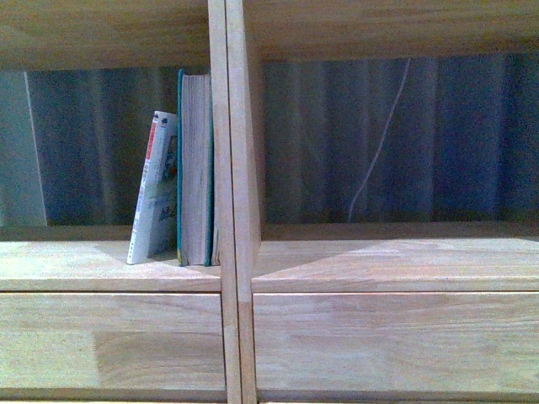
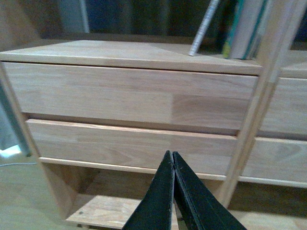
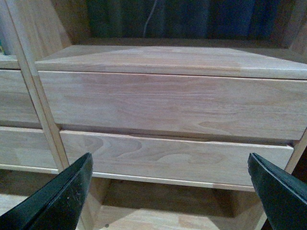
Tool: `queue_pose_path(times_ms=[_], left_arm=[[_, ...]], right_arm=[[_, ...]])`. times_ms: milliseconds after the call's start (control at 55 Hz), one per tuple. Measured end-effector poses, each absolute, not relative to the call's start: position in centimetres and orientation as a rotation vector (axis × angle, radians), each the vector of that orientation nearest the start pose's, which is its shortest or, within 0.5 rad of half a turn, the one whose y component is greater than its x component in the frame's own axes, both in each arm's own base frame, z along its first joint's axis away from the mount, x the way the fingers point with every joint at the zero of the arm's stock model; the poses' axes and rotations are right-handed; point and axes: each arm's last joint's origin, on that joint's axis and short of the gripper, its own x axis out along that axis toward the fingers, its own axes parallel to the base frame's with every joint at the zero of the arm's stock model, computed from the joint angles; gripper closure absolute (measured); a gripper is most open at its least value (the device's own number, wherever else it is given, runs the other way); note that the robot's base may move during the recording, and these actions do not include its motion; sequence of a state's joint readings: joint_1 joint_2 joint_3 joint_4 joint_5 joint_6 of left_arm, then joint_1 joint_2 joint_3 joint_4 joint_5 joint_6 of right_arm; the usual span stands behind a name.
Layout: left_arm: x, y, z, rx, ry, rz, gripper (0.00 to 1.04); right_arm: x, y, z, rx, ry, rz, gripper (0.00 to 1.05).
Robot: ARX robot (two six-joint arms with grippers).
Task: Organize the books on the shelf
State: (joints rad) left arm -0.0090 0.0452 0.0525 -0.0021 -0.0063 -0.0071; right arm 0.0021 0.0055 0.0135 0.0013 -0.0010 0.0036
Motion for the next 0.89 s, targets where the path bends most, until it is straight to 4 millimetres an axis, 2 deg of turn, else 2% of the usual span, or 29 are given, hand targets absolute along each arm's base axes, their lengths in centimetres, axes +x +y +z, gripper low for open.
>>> queue_pose_path(times_ms=[91, 400, 819, 892], left_arm=[[9.76, -0.05, 16.67, -0.007, 0.000, -0.005, 1.02], [9.73, -0.05, 16.71, -0.008, -0.004, -0.005, 1.00], [9.73, -0.05, 16.71, -0.007, -0.004, -0.005, 0.31], [9.73, -0.05, 16.71, -0.007, -0.004, -0.005, 0.12]], right_arm=[[9.72, 0.02, 16.78, 0.004, -0.009, 0.003, 0.07], [9.72, 0.02, 16.78, 0.004, -0.009, 0.003, 0.07], [9.72, 0.02, 16.78, 0.004, -0.009, 0.003, 0.07], [9.72, 0.02, 16.78, 0.004, -0.009, 0.003, 0.07]])
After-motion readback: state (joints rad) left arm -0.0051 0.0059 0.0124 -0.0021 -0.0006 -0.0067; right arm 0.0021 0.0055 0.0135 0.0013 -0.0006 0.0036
